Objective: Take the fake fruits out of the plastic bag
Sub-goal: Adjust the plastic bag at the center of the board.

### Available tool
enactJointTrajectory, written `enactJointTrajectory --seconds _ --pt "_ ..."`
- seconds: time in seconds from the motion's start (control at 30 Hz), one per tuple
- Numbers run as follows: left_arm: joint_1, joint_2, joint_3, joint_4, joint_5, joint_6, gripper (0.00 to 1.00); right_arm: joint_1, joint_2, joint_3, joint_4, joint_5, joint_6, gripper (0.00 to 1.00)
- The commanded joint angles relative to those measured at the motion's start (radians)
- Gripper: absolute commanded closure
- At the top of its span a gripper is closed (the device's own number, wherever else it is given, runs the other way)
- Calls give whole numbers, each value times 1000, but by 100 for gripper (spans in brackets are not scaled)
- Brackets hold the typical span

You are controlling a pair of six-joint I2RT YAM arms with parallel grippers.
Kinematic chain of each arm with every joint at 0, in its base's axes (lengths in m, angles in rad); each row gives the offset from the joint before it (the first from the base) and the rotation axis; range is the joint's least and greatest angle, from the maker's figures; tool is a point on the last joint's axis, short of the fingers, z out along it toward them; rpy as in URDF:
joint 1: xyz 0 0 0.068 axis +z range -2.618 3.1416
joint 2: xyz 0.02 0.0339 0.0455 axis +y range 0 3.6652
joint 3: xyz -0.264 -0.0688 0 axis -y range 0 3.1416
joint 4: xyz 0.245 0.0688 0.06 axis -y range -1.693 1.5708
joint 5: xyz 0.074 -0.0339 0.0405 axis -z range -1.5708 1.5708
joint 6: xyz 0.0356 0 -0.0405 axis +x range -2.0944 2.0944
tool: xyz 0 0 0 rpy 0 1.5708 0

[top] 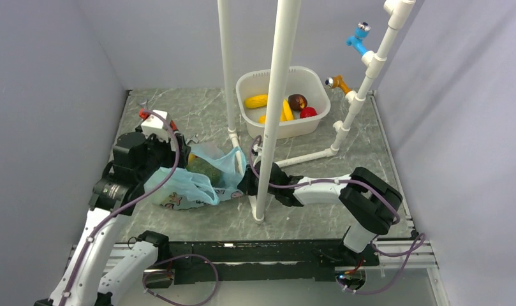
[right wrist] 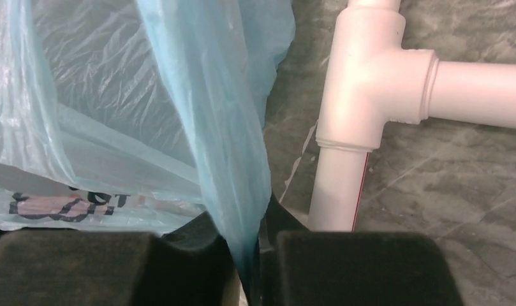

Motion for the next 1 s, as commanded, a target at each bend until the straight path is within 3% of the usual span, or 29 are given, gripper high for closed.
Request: enactJointTrajectory --seconds 0.0,0.03,0.07,0.17,0.3,0.43,0.6,0.67,0.8,0.97 --pt "3 -54 45 -179 116 -67 12 -1 -65 14 -15 -27 -23 77" --pt "3 -68 36 -200 147 -77 3 2 -77 18 -15 -55 -21 67" --pt "3 -80 27 -222 175 -84 1 3 -86 21 -20 -68 -16 56" --pt "1 -100 0 -276 198 -102 1 7 -106 34 -36 -102 22 31" --pt "1 -96 -44 -282 124 -90 0 11 -115 27 -17 -143 75 21" --pt "1 -31 -32 -257 52 -93 1 17 -103 23 19 -172 99 21" --pt "1 71 -22 -246 7 -104 12 25 -90 26 61 -218 100 26" --pt "1 103 -23 -248 7 -99 17 28 -82 28 63 -218 93 33" --pt "1 89 -9 -282 -55 -114 43 29 -61 13 77 -192 75 56" --pt "1 -71 33 -298 -21 -131 48 28 -49 7 34 -124 29 62"
